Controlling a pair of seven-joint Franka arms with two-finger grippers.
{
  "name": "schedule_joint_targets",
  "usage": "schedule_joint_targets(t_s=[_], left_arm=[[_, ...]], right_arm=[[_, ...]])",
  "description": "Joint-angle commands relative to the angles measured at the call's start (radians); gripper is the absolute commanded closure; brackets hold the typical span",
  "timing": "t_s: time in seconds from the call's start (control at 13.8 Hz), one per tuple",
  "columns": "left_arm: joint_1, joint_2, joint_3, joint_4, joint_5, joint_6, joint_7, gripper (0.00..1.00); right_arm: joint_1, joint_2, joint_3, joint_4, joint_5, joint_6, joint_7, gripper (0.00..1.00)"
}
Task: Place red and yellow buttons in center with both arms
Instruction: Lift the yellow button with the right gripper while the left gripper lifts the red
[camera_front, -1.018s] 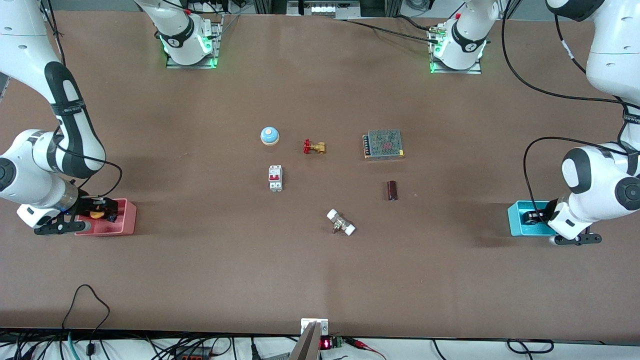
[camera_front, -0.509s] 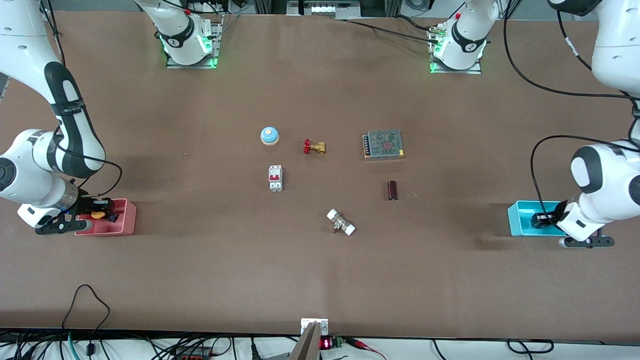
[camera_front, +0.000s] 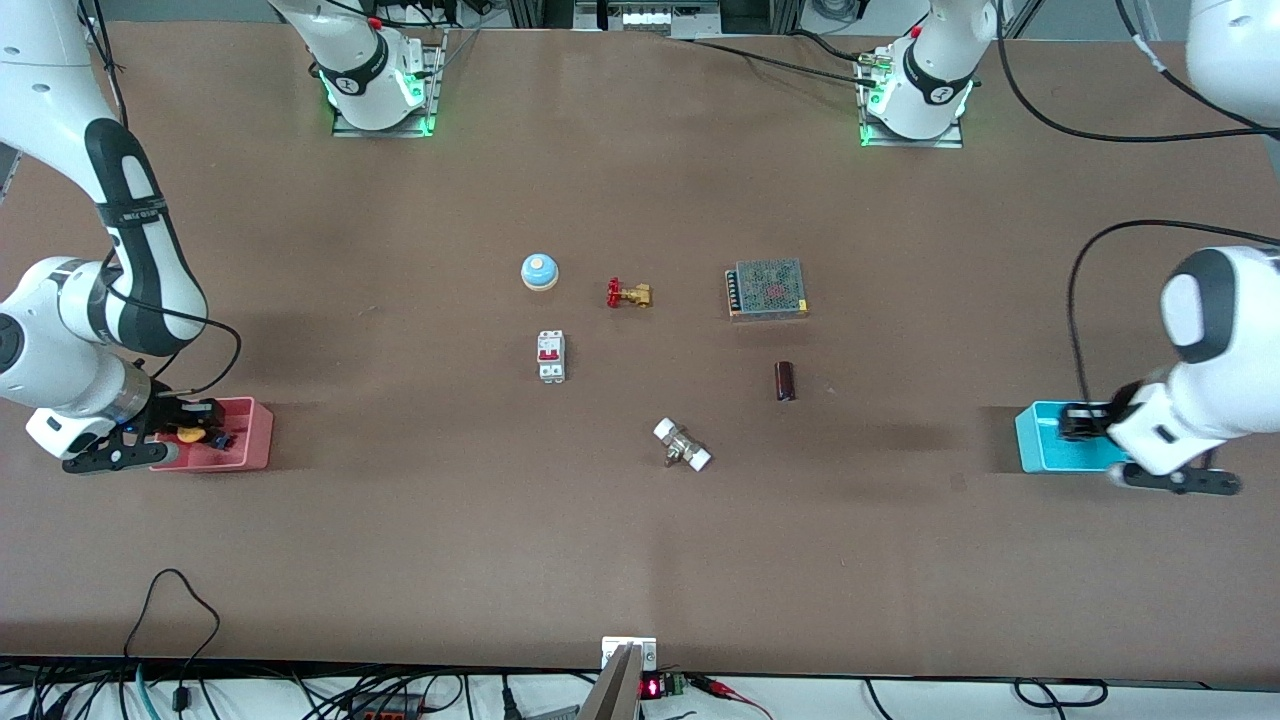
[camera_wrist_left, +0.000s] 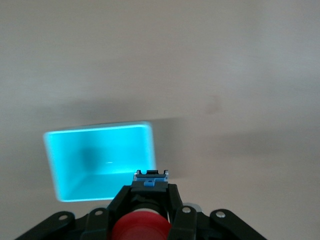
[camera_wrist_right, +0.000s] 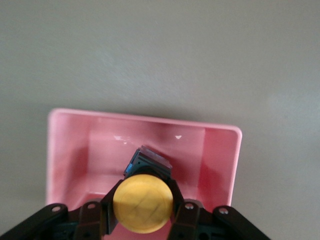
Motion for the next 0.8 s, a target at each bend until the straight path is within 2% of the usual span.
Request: schedule_joint_targets(t_s=[0.0,0.22,0.36,0.51,0.65,0.73], left_arm=[[-0.076,-0.021,-0.012,-0.107,0.018,0.005,-0.131,0.74],[-0.161,-0.024,-0.033,-0.211,0.018,0.085,-0.293,0.74],[-0.205,-0.026,-0.033,-0.275,0.018,0.149,-0.346,0.74],[-0.21,-0.036,-0.035,-0.372,0.02,0.259,-0.392,0.73],[-0.222,-0.041,-0.035,-0.426,0.02,0.327,-0.407,0.72],[-0.224,-0.036,-0.035,-0.444,0.02,0.353,-0.409,0.65]], right_arm=[[0.003,-0.149,0.032,-0.013,-0.006,-0.165,-0.008,0.67],[0.034,-0.255,0.128,-0.021,0.005,-0.326,0.157,0.67],[0.112,-0.263,0.164,-0.045,0.003,-0.337,0.326,0.67],[0.195,-0.26,0.169,-0.128,0.003,-0.221,0.462,0.68],[0.258,-0.246,0.169,-0.243,-0.002,-0.054,0.566,0.68],[0.275,-0.239,0.169,-0.292,-0.002,0.026,0.578,0.68]])
